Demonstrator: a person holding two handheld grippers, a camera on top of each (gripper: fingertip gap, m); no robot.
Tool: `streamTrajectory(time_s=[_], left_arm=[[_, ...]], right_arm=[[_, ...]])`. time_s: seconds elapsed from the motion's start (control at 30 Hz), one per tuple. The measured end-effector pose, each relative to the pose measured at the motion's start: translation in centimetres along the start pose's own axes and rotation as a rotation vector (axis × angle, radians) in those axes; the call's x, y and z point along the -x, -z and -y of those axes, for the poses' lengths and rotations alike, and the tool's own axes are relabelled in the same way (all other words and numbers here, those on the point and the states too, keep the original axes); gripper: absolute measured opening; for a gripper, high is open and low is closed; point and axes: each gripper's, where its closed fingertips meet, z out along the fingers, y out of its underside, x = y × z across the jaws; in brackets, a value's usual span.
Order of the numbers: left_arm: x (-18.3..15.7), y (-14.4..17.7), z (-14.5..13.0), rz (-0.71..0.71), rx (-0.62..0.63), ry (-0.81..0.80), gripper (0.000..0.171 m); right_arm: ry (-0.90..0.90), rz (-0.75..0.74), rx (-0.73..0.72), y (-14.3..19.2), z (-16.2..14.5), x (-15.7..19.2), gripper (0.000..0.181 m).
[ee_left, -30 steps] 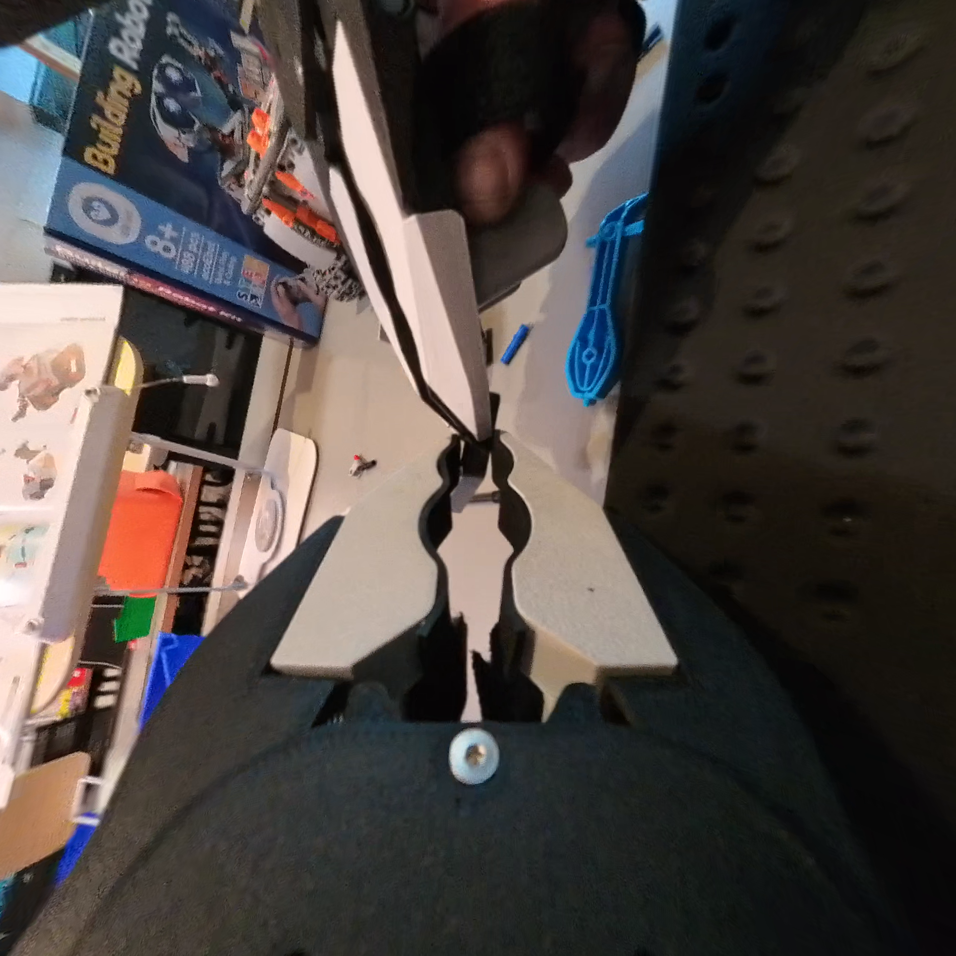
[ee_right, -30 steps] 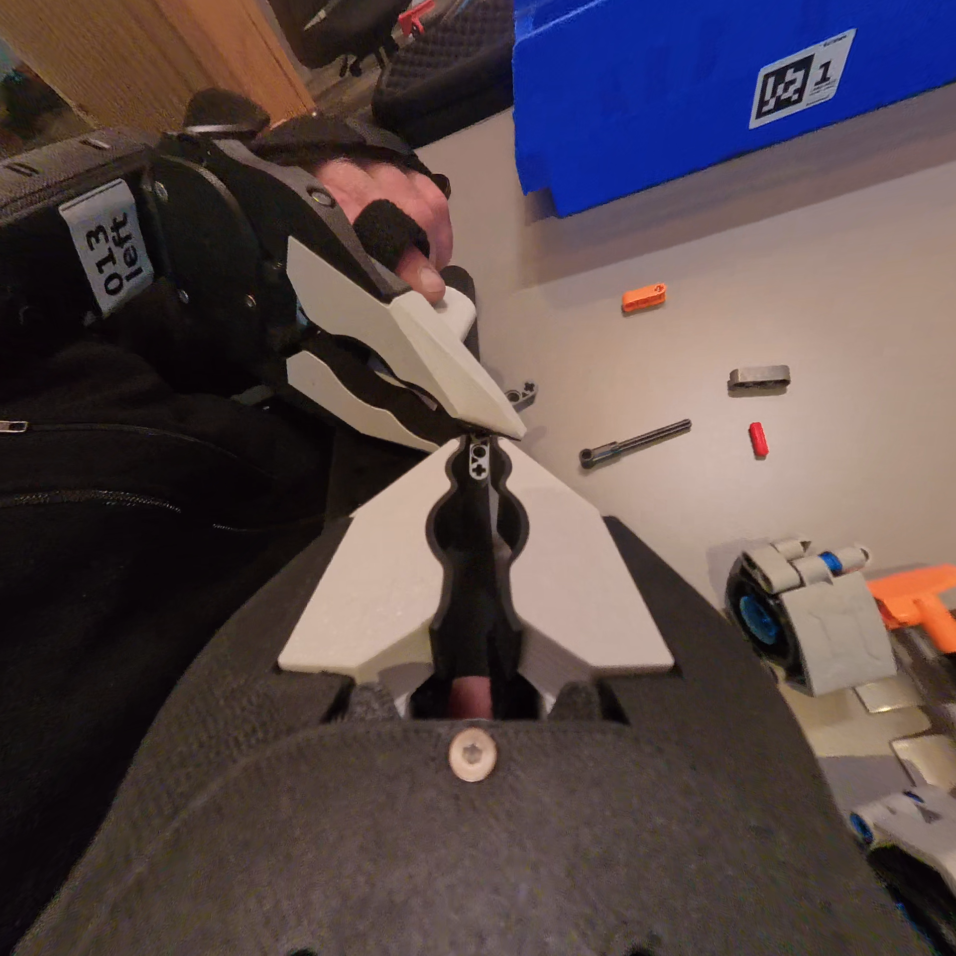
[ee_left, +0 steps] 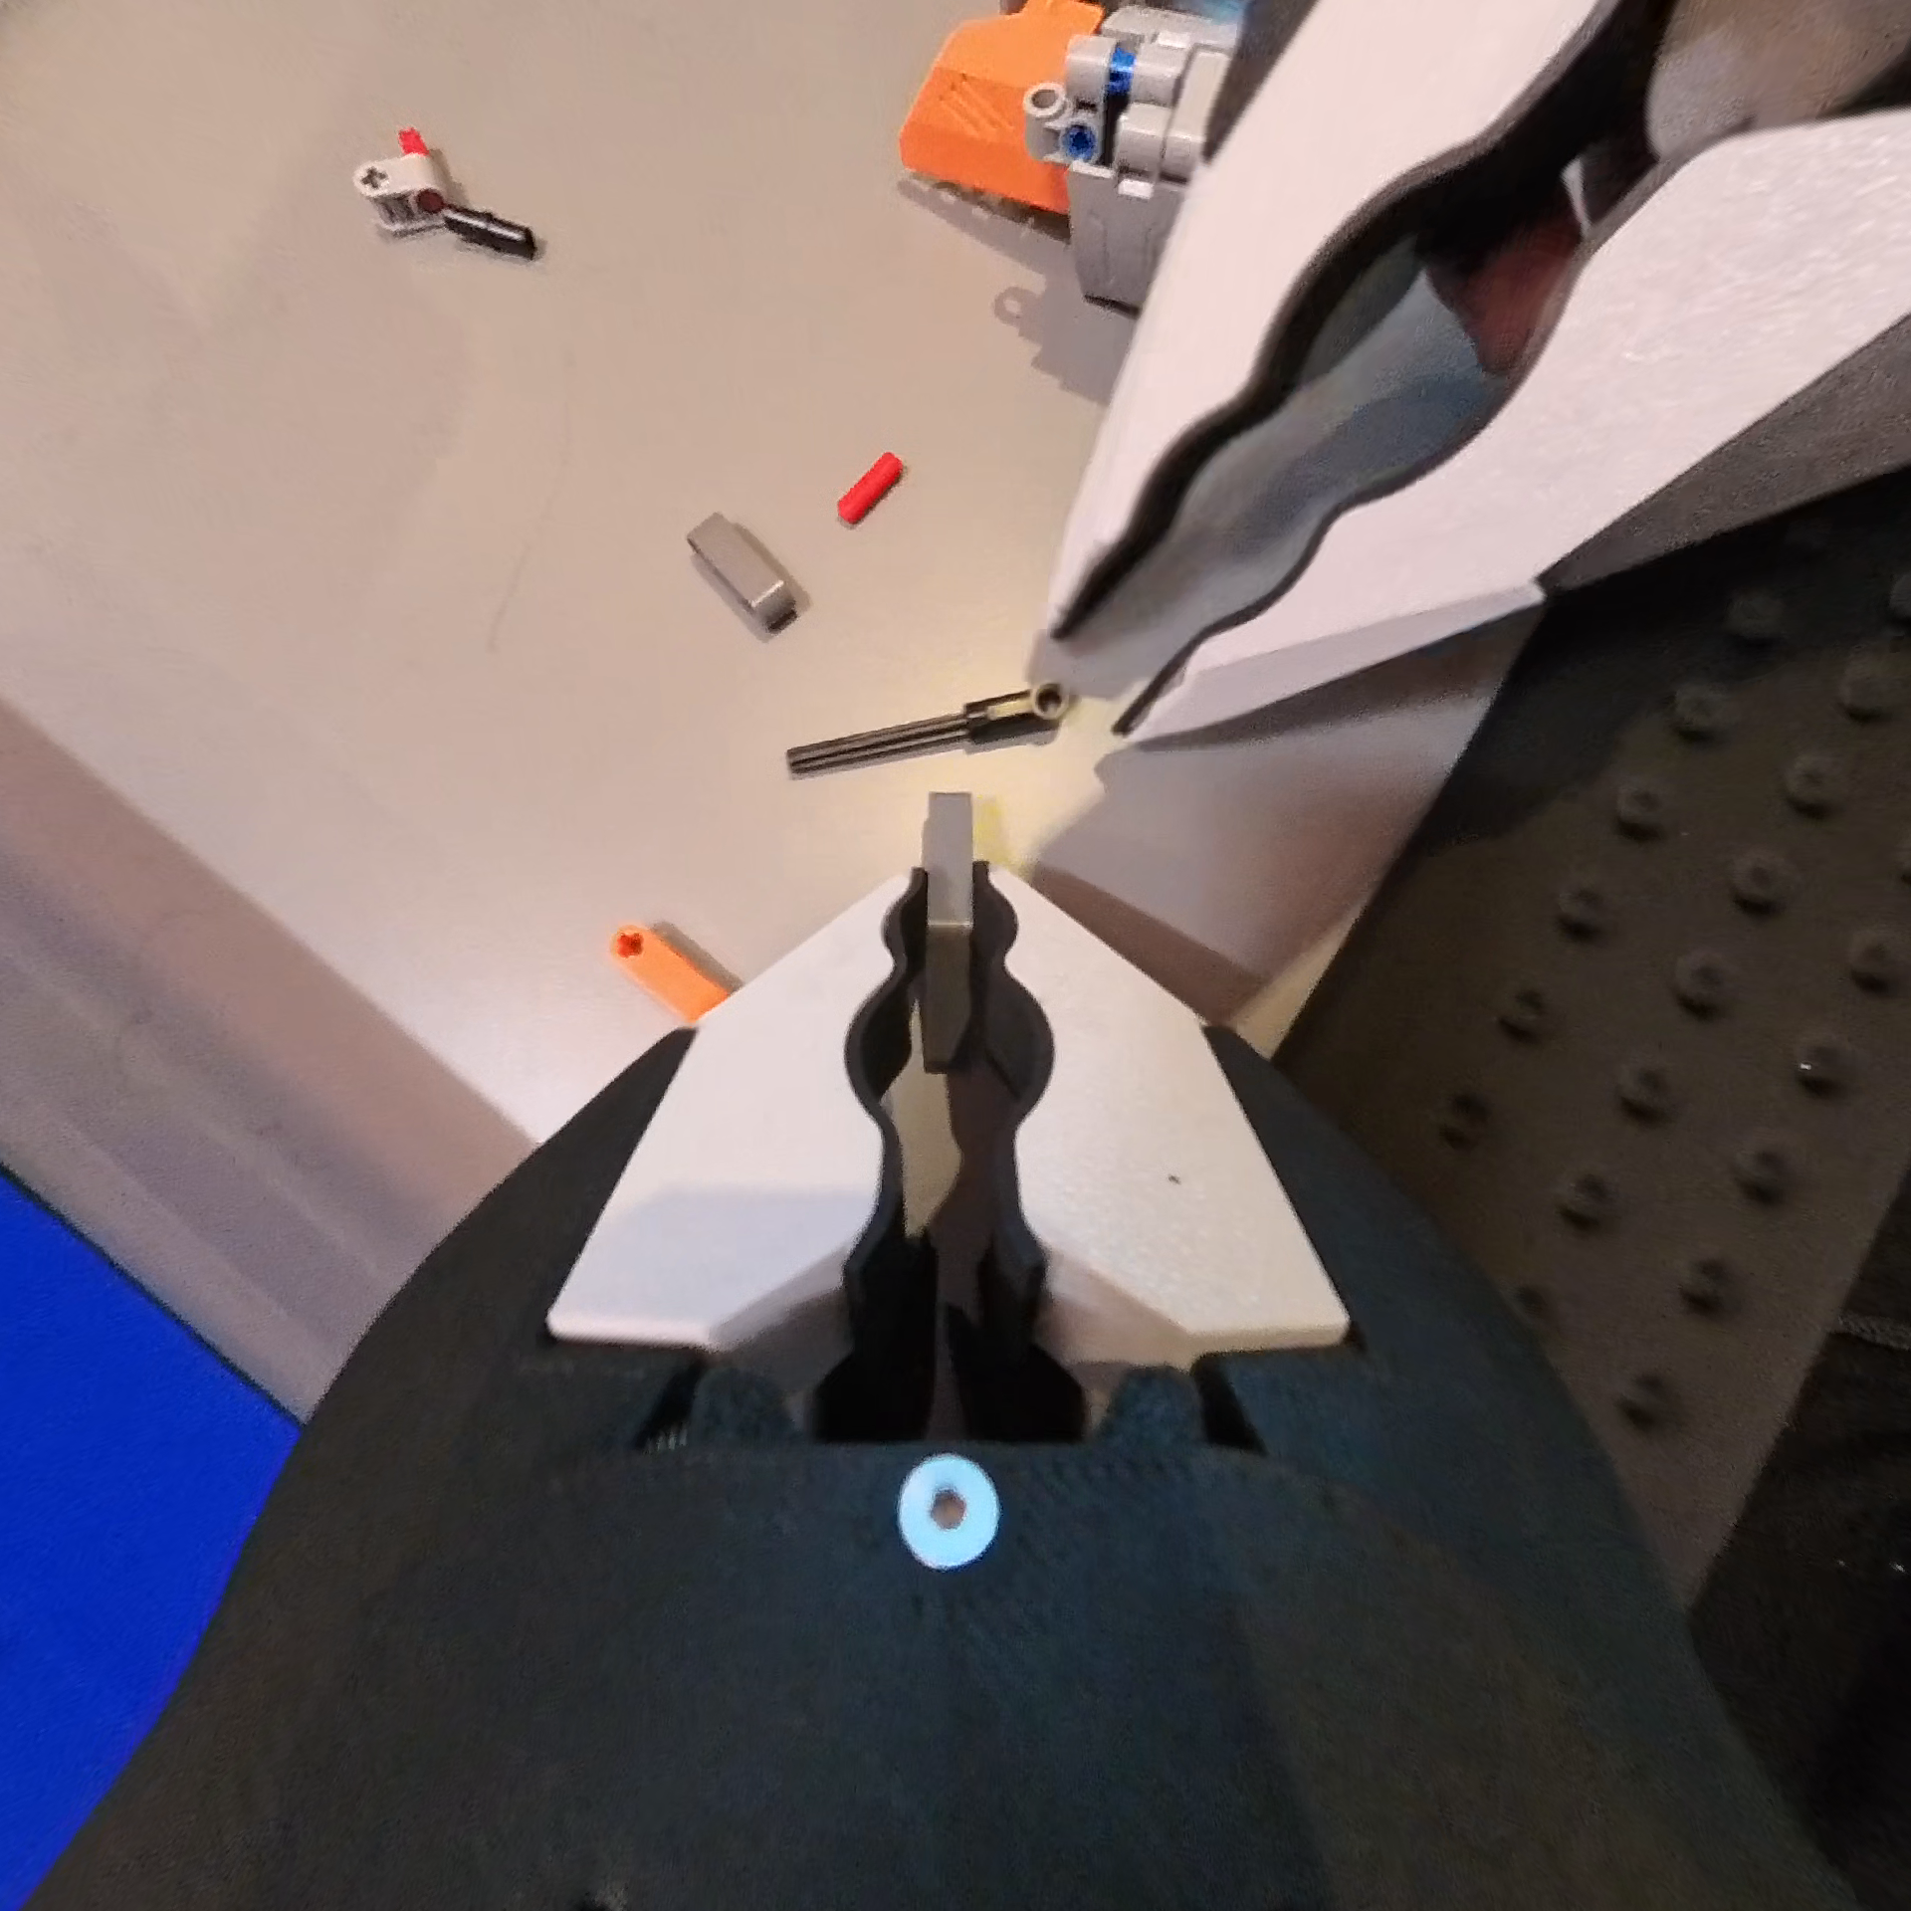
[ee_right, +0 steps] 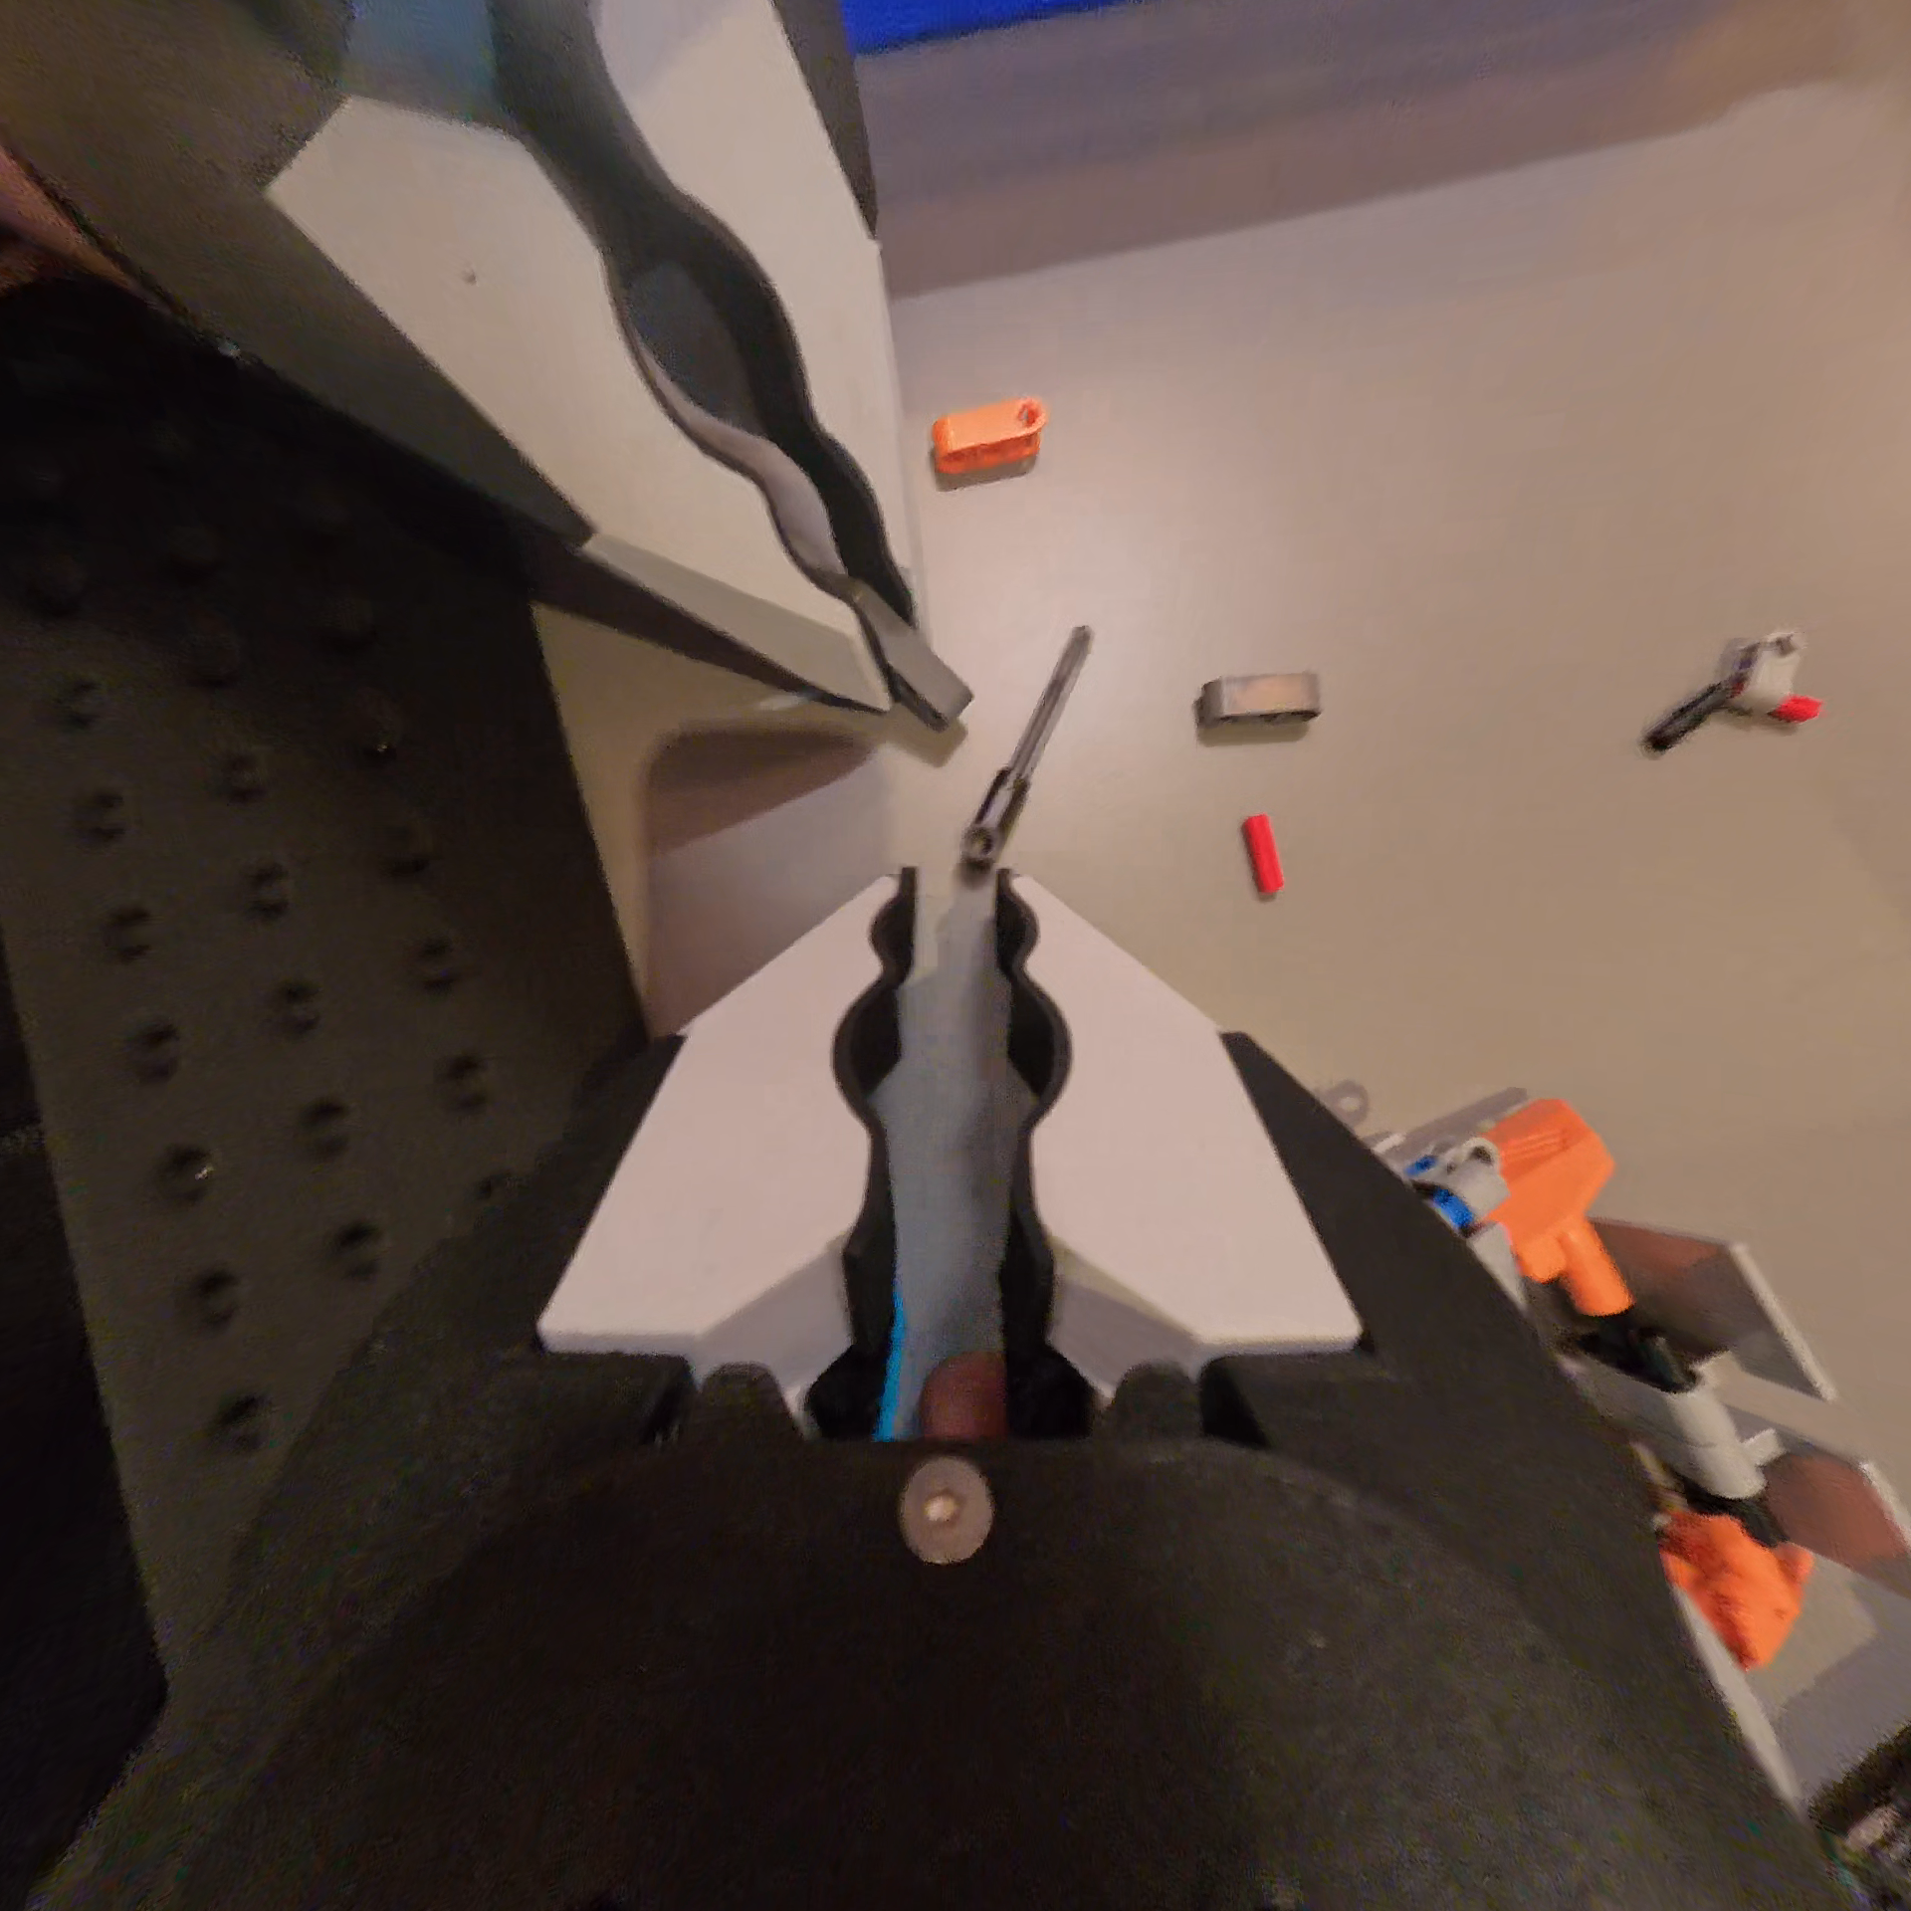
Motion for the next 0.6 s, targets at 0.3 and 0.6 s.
streamTrajectory(time_s=[0.3,0.6], left_arm=[[0.5,-0.1,0.1,0.010,-0.018,0.019,0.005],[1.2,-0.2,0.3,0.052,-0.030,0.031,0.005]], right_arm=[[0.020,-0.008,0.046,-2.2,1.4,-0.6,0.004],[-0.054,0.014,-0.007,-0.6,-0.4,-0.2,0.003]])
